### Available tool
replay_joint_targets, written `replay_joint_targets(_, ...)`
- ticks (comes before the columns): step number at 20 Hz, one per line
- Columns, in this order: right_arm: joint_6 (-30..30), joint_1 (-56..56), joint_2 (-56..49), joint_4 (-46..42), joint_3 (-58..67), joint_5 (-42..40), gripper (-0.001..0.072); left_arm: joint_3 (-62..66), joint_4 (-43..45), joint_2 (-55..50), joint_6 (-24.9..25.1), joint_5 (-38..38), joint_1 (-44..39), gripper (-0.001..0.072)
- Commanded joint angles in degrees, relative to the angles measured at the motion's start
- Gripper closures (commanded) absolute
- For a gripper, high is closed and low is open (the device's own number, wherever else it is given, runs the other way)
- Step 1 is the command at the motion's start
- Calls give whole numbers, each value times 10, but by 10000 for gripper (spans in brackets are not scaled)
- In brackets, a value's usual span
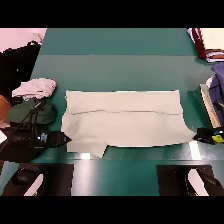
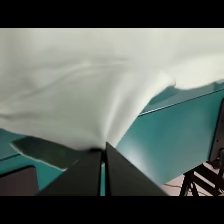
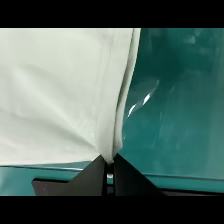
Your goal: Fold the shirts.
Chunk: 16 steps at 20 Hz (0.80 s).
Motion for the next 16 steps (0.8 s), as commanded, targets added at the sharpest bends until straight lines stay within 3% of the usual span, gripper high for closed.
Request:
replay_joint_targets(1,21,47,-23,-8,63,-11,694,47,12,-33,21,43,0,686)
replay_joint_targets(6,48,130,-191,-8,189,-89,694,150,44,-243,93,160,1,683)
replay_joint_targets(12,63,144,-394,2,356,-102,692,287,74,-445,91,278,2,682)
replay_joint_targets(16,59,122,-484,100,442,-102,671,305,70,-484,86,322,2,679)
